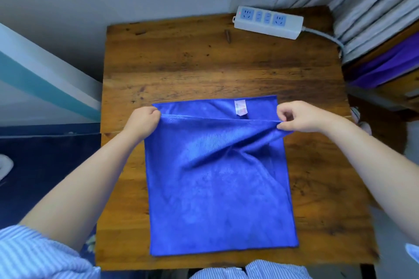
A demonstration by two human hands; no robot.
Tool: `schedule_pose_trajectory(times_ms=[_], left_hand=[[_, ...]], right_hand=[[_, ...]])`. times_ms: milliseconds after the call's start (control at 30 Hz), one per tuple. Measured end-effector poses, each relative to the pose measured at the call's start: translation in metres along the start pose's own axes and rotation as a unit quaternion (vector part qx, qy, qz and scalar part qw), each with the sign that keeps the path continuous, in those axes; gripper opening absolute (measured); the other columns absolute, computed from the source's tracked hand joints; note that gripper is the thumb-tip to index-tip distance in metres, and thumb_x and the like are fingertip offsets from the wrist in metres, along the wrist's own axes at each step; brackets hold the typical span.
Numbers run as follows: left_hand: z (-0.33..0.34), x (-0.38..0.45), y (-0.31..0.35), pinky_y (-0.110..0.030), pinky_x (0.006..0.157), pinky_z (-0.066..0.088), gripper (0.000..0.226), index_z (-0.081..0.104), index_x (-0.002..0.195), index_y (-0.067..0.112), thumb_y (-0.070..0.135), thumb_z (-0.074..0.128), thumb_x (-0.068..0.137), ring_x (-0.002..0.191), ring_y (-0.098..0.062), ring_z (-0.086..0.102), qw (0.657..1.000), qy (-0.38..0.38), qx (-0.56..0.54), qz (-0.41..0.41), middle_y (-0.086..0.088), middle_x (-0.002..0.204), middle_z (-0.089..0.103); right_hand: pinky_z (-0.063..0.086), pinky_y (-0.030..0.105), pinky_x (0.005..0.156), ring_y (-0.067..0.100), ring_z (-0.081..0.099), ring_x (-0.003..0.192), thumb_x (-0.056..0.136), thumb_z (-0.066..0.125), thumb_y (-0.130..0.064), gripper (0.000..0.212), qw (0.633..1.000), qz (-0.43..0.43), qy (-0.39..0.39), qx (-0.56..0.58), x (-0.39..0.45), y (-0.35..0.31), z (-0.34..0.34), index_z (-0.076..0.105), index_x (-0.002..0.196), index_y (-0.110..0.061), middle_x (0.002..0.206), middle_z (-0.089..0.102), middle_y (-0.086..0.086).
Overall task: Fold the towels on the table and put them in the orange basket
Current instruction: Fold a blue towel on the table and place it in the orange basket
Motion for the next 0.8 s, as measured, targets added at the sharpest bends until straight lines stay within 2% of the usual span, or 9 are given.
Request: schedule_pose_trajectory(times_ms=[100,133,200,233,300,433,600,700,800], left_hand=[[-0.002,0.005,-0.012,-0.038,0.053,0.017,0.041,0.027,0.051,0.012,0.004,0.033,0.091,0.072,-0.024,0.034,0.997,0.011,-0.063,-0.048,-0.012,0.057,0.032],[-0.001,0.006,-0.013,-0.037,0.054,0.021,0.039,0.034,0.052,0.009,0.004,0.034,0.091,0.074,-0.027,0.038,0.996,0.007,-0.069,-0.055,-0.012,0.06,0.038],[0.001,0.011,-0.013,-0.037,0.07,0.037,0.029,0.06,0.075,-0.003,0.003,0.036,0.091,0.091,-0.034,0.051,0.996,0.005,-0.064,-0.062,-0.022,0.086,0.059],[0.001,0.013,-0.014,-0.034,0.081,0.04,0.028,0.064,0.094,-0.005,0.003,0.038,0.092,0.104,-0.034,0.053,0.996,0.015,-0.066,-0.065,-0.023,0.103,0.062],[-0.002,0.017,-0.016,-0.032,0.088,0.041,0.028,0.062,0.109,-0.002,0.004,0.04,0.093,0.113,-0.033,0.052,0.995,0.04,-0.07,-0.065,-0.021,0.118,0.06],[-0.006,0.028,-0.017,-0.034,0.086,0.043,0.025,0.058,0.112,0.0,0.01,0.044,0.094,0.11,-0.034,0.054,0.994,0.076,-0.061,-0.053,-0.021,0.115,0.061],[0.002,0.044,-0.005,-0.034,0.088,0.04,0.02,0.062,0.098,-0.002,0.014,0.051,0.091,0.114,-0.032,0.05,0.997,0.05,0.049,0.021,-0.019,0.117,0.057],[0.014,0.056,0.005,-0.031,0.105,0.03,0.021,0.064,0.098,-0.002,0.015,0.053,0.091,0.133,-0.027,0.035,0.993,-0.008,0.084,0.076,-0.016,0.14,0.042],[0.026,0.062,0.013,-0.034,0.109,0.027,0.02,0.063,0.098,0.002,0.018,0.052,0.092,0.136,-0.029,0.027,0.987,-0.082,0.106,0.091,-0.013,0.146,0.033]], right_hand=[[0.034,0.023,0.055,0.016,0.041,0.06,0.081,0.063,0.0,0.031,0.997,0.026,0.011,0.067,0.004,0.004,-0.008,0.049,0.063,-0.022,0.06,0.048,-0.003],[0.036,0.025,0.057,0.016,0.044,0.061,0.082,0.061,-0.002,0.029,0.997,0.031,0.019,0.072,0.005,0.004,-0.012,0.052,0.064,-0.022,0.063,0.051,-0.002],[0.04,0.026,0.062,0.014,0.05,0.066,0.084,0.06,-0.005,0.021,0.997,0.035,0.047,0.059,0.01,0.003,-0.018,0.06,0.067,-0.017,0.071,0.057,-0.002],[0.04,0.025,0.068,0.015,0.052,0.073,0.085,0.06,-0.006,0.014,0.996,0.037,0.063,0.048,0.012,0.002,-0.022,0.064,0.073,-0.014,0.077,0.059,0.0],[0.038,0.024,0.079,0.015,0.053,0.086,0.087,0.057,-0.008,0.012,0.995,0.04,0.088,0.026,0.017,0.002,-0.028,0.069,0.091,-0.007,0.089,0.059,0.001],[0.037,0.024,0.079,0.017,0.052,0.091,0.09,0.047,-0.005,0.02,0.992,0.048,0.115,-0.018,0.031,0.004,-0.038,0.066,0.098,-0.006,0.097,0.061,0.006],[0.043,0.028,0.086,0.027,0.055,0.104,0.09,0.047,-0.007,0.023,0.979,0.081,0.136,-0.126,0.046,0.014,-0.034,0.066,0.102,-0.003,0.109,0.062,0.014],[0.04,0.034,0.1,0.027,0.046,0.118,0.089,0.051,-0.009,0.022,0.975,0.074,0.144,-0.154,0.051,0.015,-0.03,0.067,0.102,-0.003,0.121,0.055,0.012],[0.039,0.033,0.101,0.026,0.045,0.121,0.088,0.053,-0.009,0.019,0.98,0.05,0.105,-0.163,0.057,0.011,-0.019,0.069,0.098,-0.003,0.129,0.051,0.01]])
Point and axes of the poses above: each hand's wrist, its own x-axis towards the middle knuckle, its own z-axis out of the palm, y = z × x, the point moved 9 cm from there along x, towards the middle knuckle
